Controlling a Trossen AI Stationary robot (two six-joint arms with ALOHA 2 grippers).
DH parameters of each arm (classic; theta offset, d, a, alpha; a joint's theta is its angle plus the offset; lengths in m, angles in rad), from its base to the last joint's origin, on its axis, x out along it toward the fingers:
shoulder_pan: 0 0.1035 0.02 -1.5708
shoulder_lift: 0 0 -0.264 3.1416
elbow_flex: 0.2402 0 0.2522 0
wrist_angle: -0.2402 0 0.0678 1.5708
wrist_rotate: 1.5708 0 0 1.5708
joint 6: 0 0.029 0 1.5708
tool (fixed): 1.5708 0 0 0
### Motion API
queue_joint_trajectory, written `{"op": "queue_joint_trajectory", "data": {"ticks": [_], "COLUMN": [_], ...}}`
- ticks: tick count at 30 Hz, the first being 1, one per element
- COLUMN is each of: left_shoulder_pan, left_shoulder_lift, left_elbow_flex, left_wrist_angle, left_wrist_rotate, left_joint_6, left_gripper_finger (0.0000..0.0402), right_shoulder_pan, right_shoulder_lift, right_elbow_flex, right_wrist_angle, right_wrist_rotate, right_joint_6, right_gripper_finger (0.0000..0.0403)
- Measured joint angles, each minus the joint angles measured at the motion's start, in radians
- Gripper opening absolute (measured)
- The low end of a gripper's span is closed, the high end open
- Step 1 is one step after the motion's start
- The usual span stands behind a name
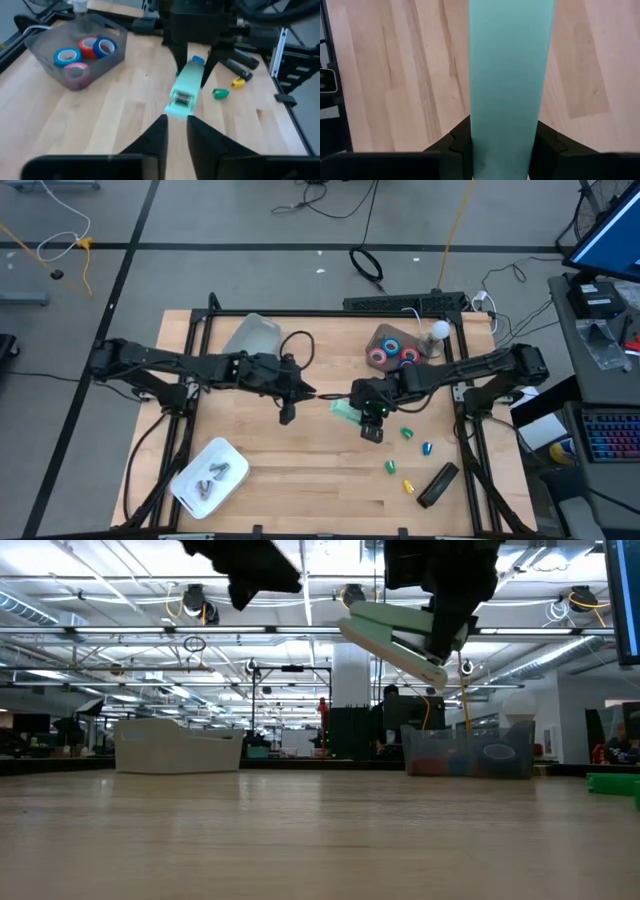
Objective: Pick and place Stapler, Stapler remover, tape
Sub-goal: Put the large green stapler into the gray bin
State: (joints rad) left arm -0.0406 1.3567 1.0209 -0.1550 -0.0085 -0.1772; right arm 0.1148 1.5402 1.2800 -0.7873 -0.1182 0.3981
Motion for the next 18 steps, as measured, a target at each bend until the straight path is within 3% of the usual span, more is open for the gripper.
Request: {"op": "queue_joint_trajectory", "data": {"ticks": [9,18], "left_shoulder_pan": [0.001,0.006], "left_shoulder_lift": [0.152,0.181], "left_elbow_flex": [0.094,0.15], "left_wrist_angle": [-0.004,-0.026], "left_wrist_rotate": [0.068,0.081], "left_joint_6": [0.023,0.045], "left_gripper_finger": [0.0172,0.0209], "right_shoulder_pan": [-0.045,-0.063], "right_shoulder_lift": [0.0,0.0], "right_elbow_flex": [0.0,0.0], "right_wrist_angle": [0.054,0.022], "right_wrist_rotate": [0.017,-0.014], "right_joint_6": [-0.094,-0.148], "right_gripper_finger": [0.0115,0.0115]}}
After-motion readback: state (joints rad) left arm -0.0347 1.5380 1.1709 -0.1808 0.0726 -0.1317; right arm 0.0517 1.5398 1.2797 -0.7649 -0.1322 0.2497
